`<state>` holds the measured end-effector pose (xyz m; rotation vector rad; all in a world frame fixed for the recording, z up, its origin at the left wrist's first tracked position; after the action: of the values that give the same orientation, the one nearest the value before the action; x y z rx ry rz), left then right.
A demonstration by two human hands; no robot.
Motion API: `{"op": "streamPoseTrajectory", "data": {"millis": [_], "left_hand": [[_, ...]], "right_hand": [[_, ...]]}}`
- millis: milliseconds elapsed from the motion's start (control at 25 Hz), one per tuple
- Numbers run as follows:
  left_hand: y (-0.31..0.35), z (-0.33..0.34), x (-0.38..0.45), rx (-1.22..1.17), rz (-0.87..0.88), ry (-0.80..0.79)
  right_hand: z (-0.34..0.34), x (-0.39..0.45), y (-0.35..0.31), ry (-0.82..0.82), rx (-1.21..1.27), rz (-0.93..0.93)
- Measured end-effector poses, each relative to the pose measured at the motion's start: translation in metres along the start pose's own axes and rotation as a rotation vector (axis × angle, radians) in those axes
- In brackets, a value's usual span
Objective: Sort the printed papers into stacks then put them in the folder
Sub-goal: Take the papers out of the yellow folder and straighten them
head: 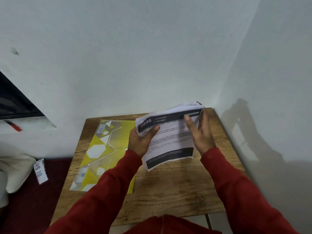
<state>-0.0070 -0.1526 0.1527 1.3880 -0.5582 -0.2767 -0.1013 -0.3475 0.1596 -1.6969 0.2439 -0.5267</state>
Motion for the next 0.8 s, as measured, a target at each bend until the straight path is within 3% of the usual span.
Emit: {"op": "streamPoseTrajectory", "data": {"millis": [240, 440, 680, 800], "left_hand": [[0.006, -0.003, 0.004, -0.005, 0.017, 0.003], [-0.030, -0.008, -0.005, 0.048, -0.135, -0.011], [-0.032, -0.006, -0.001, 0.048, -0.166, -0.049], [-0.043, -0.013, 0.002, -0.004, -0.226, 0.014]], "right_hand": [[-0.014, -0.001, 0.004, 0.084, 0.102, -0.090], [0.002, -0.021, 0.032, 0.020, 0.144, 0.007], [-0.006, -0.018, 0.031, 0.030, 0.146, -0.021], [-0.008, -0.020, 0.045, 0.029, 0.103, 0.051]]}}
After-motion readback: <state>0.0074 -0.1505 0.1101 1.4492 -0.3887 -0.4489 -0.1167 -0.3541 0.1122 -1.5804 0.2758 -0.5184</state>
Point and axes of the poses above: each hand's wrist, its own x-axis towards the middle knuckle, its own z-axis out of the palm, y = z × x, the point moved 7 cm from there along x, towards the middle knuckle, and after that the axes turned 8 degrees about -y, right-handed, at the moved point
